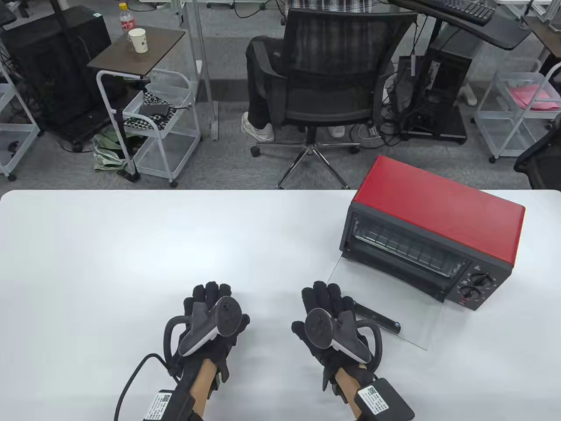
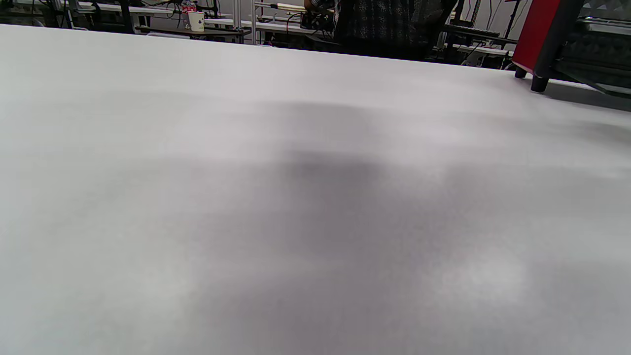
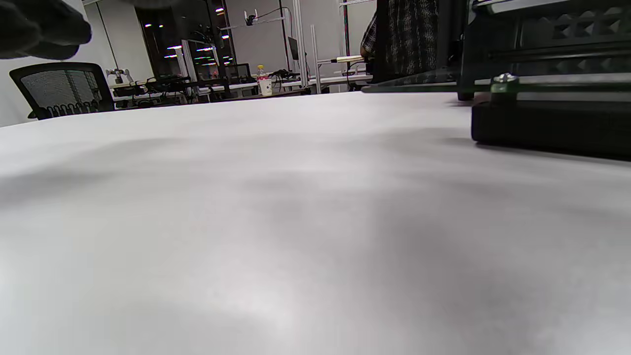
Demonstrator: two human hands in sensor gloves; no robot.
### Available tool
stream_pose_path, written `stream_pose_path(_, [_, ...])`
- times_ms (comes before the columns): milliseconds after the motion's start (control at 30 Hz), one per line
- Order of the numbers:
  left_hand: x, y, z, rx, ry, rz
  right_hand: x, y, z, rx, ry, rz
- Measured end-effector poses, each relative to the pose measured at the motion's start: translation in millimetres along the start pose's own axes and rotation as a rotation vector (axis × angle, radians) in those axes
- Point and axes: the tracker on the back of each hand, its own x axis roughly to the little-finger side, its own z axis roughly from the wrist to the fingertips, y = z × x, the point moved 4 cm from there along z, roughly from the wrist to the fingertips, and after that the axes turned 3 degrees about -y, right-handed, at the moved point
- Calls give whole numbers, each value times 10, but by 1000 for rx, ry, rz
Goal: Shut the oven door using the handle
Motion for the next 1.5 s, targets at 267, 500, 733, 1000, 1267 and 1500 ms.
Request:
stream_pose_path(267, [18, -12, 2, 11, -2, -13, 22, -21, 1, 16, 1, 19])
stream_pose_path(500, [21, -7, 10, 19, -2, -11, 55, -149, -36, 85, -3, 63])
stream_pose_path(733, [22, -3, 26, 19, -8, -15, 180, -317, -95, 145, 14, 111])
stream_pose_path(1000, [61, -8, 27, 27, 4, -15, 580, -278, -97, -24, 107, 107])
stream_pose_path(1267, [102, 36, -8, 15, 15, -33, 1126, 55, -173, -313, 317, 103])
stream_pose_path(1500, [117, 37, -16, 23, 23, -27, 1513, 136, -321, -402, 574, 84])
